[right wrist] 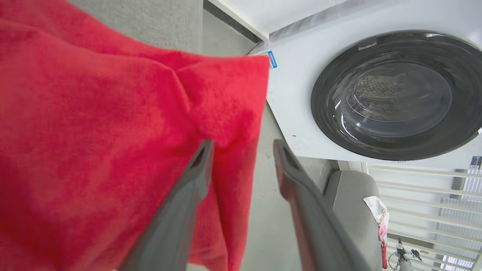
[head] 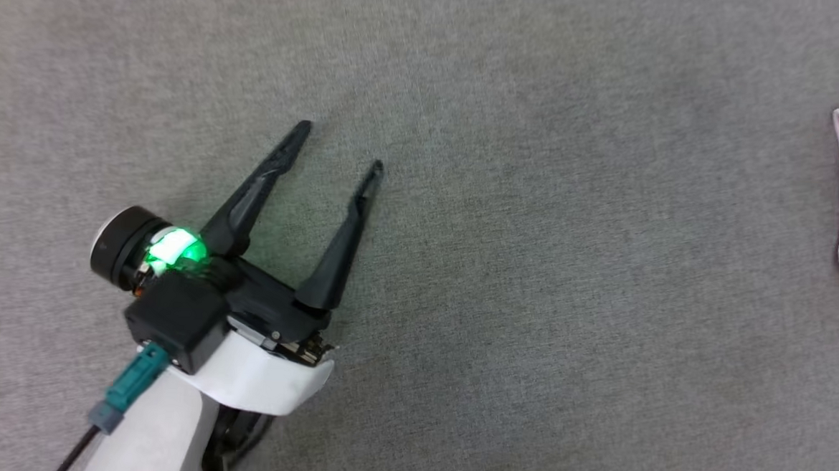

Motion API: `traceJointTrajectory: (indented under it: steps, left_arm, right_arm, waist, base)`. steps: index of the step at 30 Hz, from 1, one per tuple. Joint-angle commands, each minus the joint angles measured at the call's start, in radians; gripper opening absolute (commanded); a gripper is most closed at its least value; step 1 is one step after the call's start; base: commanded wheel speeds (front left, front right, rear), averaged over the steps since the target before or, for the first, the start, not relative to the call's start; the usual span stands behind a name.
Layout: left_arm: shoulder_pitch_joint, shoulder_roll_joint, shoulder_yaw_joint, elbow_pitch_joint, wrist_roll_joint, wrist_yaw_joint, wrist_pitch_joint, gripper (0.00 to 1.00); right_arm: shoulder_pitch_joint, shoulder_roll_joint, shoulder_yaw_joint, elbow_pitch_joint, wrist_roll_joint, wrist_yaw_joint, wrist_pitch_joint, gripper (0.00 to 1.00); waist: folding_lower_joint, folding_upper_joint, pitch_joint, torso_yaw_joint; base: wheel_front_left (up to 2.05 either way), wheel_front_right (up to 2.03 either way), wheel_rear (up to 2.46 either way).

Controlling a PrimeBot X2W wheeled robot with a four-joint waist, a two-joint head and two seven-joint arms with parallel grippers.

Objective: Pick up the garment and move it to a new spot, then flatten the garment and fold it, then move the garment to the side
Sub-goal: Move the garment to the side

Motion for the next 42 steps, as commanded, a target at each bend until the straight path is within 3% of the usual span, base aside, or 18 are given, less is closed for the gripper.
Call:
traceJointTrajectory:
  steps: [1, 9, 20, 26, 31, 42]
  left_arm:
    - [0.023, -0.020, 0.022, 0.005, -0.016, -0.001, -0.002, 1.00]
    - [0.095, -0.076, 0.114, 0.057, -0.010, 0.001, -0.002, 1.00]
    - [0.241, -0.144, 0.319, 0.123, 0.018, 0.034, -0.002, 1.00]
    - [0.307, -0.165, 0.350, 0.151, 0.032, 0.030, -0.002, 1.00]
    - [0.339, -0.176, 0.349, 0.173, 0.041, 0.026, -0.002, 1.00]
    - [0.371, -0.197, 0.356, 0.233, 0.026, 0.010, -0.002, 1.00]
  right_arm:
    - [-0.019, 0.007, 0.001, -0.023, -0.001, -0.002, -0.013, 1.00]
    - [-0.039, 0.074, -0.012, -0.126, 0.044, -0.002, -0.048, 1.00]
    - [0.071, 0.325, -0.010, -0.322, 0.204, -0.001, -0.190, 1.00]
    - [0.204, 0.487, -0.014, -0.405, 0.288, -0.001, -0.285, 1.00]
    - [0.334, 0.574, 0.025, -0.429, 0.345, -0.001, -0.372, 1.00]
    - [0.472, 0.648, 0.116, -0.373, 0.386, -0.001, -0.505, 1.00]
  waist:
    - [-0.0002, 0.0000, -0.056, 0.005]
    - [-0.0002, 0.0000, -0.219, 0.031]
    - [-0.0002, 0.0000, -0.430, 0.101]
    - [-0.0002, 0.0000, -0.500, 0.141]
    - [-0.0002, 0.0000, -0.524, 0.167]
    - [-0.0002, 0.0000, -0.548, 0.187]
  base:
    - [0.00, 0.00, 0.00]
    - [0.00, 0.00, 0.00]
    - [0.00, 0.00, 0.00]
    - [0.00, 0.00, 0.00]
    - [0.00, 0.00, 0.00]
    - [0.00, 0.00, 0.00]
